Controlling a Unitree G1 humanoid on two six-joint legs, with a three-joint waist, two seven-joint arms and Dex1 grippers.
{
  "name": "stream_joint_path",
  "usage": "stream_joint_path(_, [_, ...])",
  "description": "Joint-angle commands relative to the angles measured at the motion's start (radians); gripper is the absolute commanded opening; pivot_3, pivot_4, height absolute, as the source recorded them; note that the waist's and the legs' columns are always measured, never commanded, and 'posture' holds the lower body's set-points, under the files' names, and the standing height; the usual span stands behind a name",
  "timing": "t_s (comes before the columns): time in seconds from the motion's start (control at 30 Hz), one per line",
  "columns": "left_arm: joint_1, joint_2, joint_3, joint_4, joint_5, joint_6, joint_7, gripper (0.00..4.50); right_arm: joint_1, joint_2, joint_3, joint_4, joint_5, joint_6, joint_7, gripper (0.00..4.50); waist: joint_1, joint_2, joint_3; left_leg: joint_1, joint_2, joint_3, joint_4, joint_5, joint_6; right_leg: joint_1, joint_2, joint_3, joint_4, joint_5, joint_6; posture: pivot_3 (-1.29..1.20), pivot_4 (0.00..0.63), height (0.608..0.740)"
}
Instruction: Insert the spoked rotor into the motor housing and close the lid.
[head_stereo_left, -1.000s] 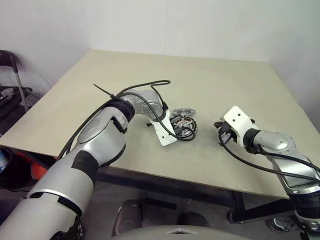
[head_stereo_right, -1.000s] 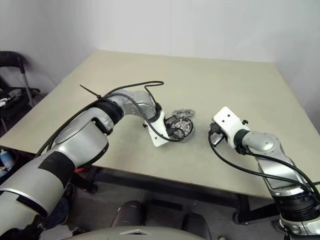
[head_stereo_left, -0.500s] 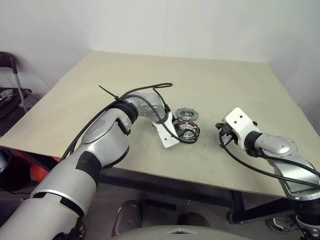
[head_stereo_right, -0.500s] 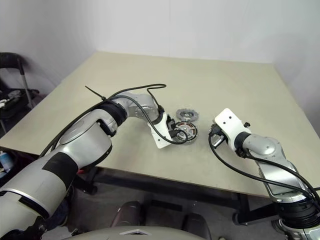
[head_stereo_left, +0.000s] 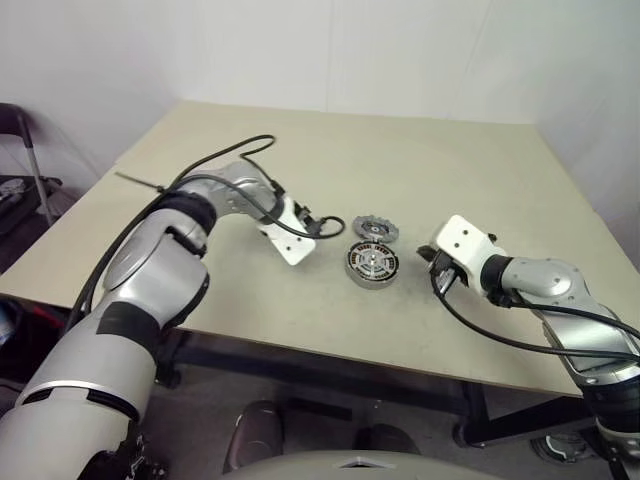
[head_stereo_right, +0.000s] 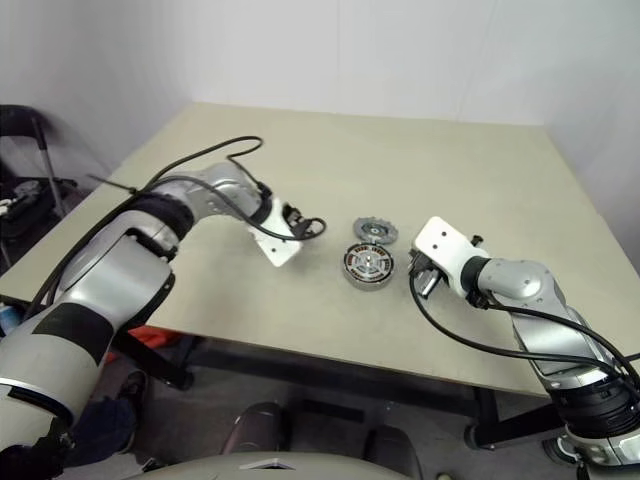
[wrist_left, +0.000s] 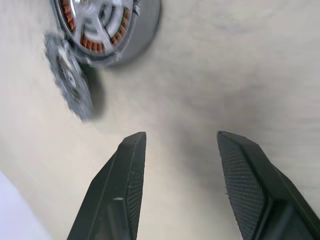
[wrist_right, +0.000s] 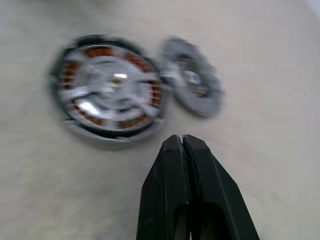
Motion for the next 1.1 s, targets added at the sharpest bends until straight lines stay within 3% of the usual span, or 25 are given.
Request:
stream_joint_path(0.03, [0.096, 0.016, 0.116, -0.112, -0.204, 0.116, -0.155, 2.37, -0.079, -0.045, 0.064, 0.064, -0.074, -0.113, 0.069, 0.00, 0.002, 0.000, 0.000, 0.000, 0.000, 0.000, 0.000, 0.000, 0.000, 0.000, 0.000, 0.000, 0.001, 0.000, 0.000, 0.00, 0.000, 0.740])
stream_joint_path(0.13, [0.322, 0.014, 0.258, -0.471, -0.496, 0.601, -0.303, 2.37, -0.135, -0.086, 0.119, 0.138, -0.121, -0.210, 0.150, 0.00, 0.001, 0.000, 0.000, 0.000, -0.001, 0.001, 0.000, 0.000, 0.000, 0.000, -0.002, 0.000, 0.002, 0.000, -0.001, 0.00, 0.000, 0.740])
stream_joint_path(0.23, [0.506, -0.004, 0.374, -0.870, -0.702, 1.135, -0.239, 2.37, -0.191, -0.103, 0.146, 0.197, -0.132, -0.284, 0.235, 0.00, -0.006, -0.001, 0.001, 0.001, 0.001, 0.003, 0.000, -0.001, 0.001, 0.000, -0.002, 0.000, 0.003, -0.001, -0.002, 0.00, 0.000, 0.740])
stream_joint_path(0.37, [0.666, -0.057, 0.522, -1.193, -0.909, 1.580, -0.045, 2.40, -0.260, -0.111, 0.177, 0.297, -0.178, -0.402, 0.302, 0.90, -0.029, 0.000, 0.001, 0.001, 0.003, 0.003, 0.000, -0.001, 0.001, -0.001, 0.000, -0.001, 0.003, -0.001, -0.004, 0.00, 0.000, 0.740])
stream_joint_path(0.43, [0.706, -0.062, 0.563, -1.289, -0.977, 1.725, 0.012, 2.74, -0.300, -0.092, 0.189, 0.350, -0.213, -0.451, 0.295, 1.54, -0.041, 0.000, 0.001, 0.003, 0.004, 0.003, 0.000, -0.001, 0.001, 0.001, 0.001, -0.001, 0.003, -0.002, -0.004, 0.00, 0.000, 0.740])
stream_joint_path(0.5, [0.734, -0.059, 0.595, -1.342, -1.013, 1.804, 0.064, 2.95, -0.334, -0.080, 0.207, 0.392, -0.237, -0.504, 0.317, 2.20, -0.056, 0.000, 0.001, 0.003, 0.004, 0.003, 0.000, -0.001, 0.001, 0.001, 0.002, -0.001, 0.003, -0.002, -0.004, 0.00, 0.000, 0.740])
stream_joint_path(0.6, [0.750, -0.048, 0.636, -1.351, -1.036, 1.846, 0.121, 2.95, -0.372, -0.051, 0.228, 0.434, -0.262, -0.561, 0.343, 2.20, -0.076, 0.000, 0.001, 0.003, 0.004, 0.004, 0.000, 0.000, 0.001, 0.000, 0.003, 0.000, 0.003, -0.002, -0.004, 0.00, 0.000, 0.740])
stream_joint_path(0.87, [0.782, 0.032, 0.616, -1.265, -0.958, 1.730, 0.169, 2.95, -0.424, 0.067, 0.288, 0.530, -0.336, -0.612, 0.361, 2.20, -0.084, 0.000, 0.001, 0.001, 0.006, 0.003, 0.000, -0.001, 0.001, -0.001, 0.006, 0.000, 0.001, -0.002, -0.005, 0.00, 0.000, 0.740])
stream_joint_path(1.1, [0.755, 0.019, 0.609, -1.234, -0.958, 1.711, 0.197, 2.95, -0.414, 0.133, 0.319, 0.523, -0.377, -0.612, 0.377, 2.20, -0.083, 0.000, 0.001, -0.002, 0.006, 0.003, 0.000, -0.001, 0.002, -0.003, 0.006, 0.000, -0.001, -0.001, -0.005, 0.00, 0.000, 0.740])
